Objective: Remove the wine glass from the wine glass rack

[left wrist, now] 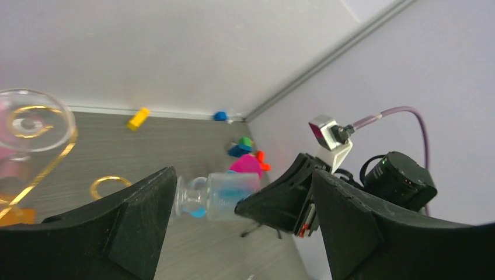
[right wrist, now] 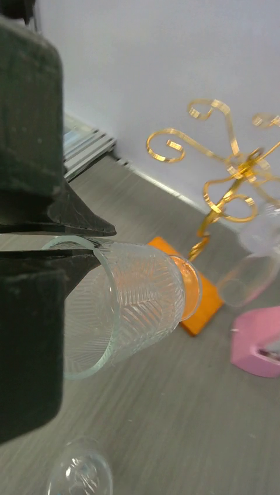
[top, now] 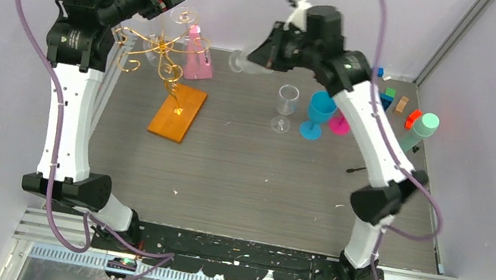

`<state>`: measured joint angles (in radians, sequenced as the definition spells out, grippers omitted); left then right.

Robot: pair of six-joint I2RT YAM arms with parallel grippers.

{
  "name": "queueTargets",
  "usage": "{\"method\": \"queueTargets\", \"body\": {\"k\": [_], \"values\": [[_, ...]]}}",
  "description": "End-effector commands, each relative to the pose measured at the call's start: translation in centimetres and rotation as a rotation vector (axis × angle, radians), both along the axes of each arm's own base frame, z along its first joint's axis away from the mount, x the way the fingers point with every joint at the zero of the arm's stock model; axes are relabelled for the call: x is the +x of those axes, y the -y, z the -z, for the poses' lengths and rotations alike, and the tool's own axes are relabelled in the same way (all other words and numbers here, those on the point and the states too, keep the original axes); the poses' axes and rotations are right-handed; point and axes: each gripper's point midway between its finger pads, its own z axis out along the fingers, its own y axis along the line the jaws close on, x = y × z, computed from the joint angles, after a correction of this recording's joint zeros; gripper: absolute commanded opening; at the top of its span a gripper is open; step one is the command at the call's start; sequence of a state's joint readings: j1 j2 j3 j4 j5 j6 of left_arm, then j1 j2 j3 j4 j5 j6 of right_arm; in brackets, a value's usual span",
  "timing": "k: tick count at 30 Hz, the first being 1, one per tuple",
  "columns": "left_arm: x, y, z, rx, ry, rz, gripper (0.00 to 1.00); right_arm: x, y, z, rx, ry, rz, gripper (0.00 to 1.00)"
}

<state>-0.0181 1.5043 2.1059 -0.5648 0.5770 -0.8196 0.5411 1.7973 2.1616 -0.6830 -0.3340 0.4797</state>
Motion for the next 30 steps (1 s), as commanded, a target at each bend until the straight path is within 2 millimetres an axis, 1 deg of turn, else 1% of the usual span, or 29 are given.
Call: {"method": "queueTargets", "body": {"k": [1,2,3,4,5,8,10,11,12,13,14,16,19,26,30], "values": [[1.1,-4.3,2.5,0.145,-0.051,-0.198,0.88,-1.5,-2.0,7.1,-0.296,-0.141,-0.056,0.0],[1.3,-5.0,2.6,0.153,-0.057,-0.226,0.88,-1.3,-2.1,7.9,-0.329,-0.143,-0.042,0.0],[1.5,-5.5,2.9,0.162,-0.067,-0.247,0.88,-1.3,-2.7,9.0,-0.356,-0.151,-0.051,0.0],[1.6,-6.1,3.2,0.177,-0.075,-0.27,0.88,-1.0,-2.7,9.6,-0.384,-0.144,-0.032,0.0],[1.6,-6.5,3.3,0.186,-0.084,-0.29,0.88,-1.1,-3.3,10.5,-0.405,-0.144,-0.045,0.0],[2.1,-7.7,4.2,0.221,-0.113,-0.335,0.88,-0.9,-4.1,12.4,-0.442,-0.162,-0.052,0.0],[2.3,-8.2,4.6,0.233,-0.13,-0.354,0.88,-0.7,-4.7,14.8,-0.49,-0.191,-0.056,0.0],[2.4,-8.3,4.8,0.236,-0.136,-0.356,0.88,-0.8,-4.9,15.6,-0.514,-0.194,-0.055,0.0],[2.4,-8.4,4.9,0.24,-0.14,-0.358,0.88,-0.9,-5.1,16.9,-0.543,-0.213,-0.059,0.0],[2.5,-8.5,5.0,0.241,-0.145,-0.359,0.88,-0.8,-5.1,17.5,-0.565,-0.214,-0.05,0.0],[2.5,-8.6,5.1,0.244,-0.148,-0.36,0.88,-0.9,-5.2,18.7,-0.594,-0.23,-0.054,0.0],[2.5,-8.7,5.4,0.249,-0.157,-0.362,0.88,-0.8,-5.0,20.1,-0.638,-0.241,-0.04,0.0],[2.4,-8.9,5.6,0.255,-0.165,-0.364,0.88,-0.3,-4.6,21.4,-0.689,-0.237,-0.009,0.0],[2.5,-9.7,6.1,0.266,-0.183,-0.382,0.88,1.3,-4.5,24.0,-0.757,-0.214,0.019,0.0],[2.5,-10.2,5.9,0.267,-0.179,-0.398,0.88,2.4,-4.0,25.4,-0.808,-0.195,0.042,0.04]]}}
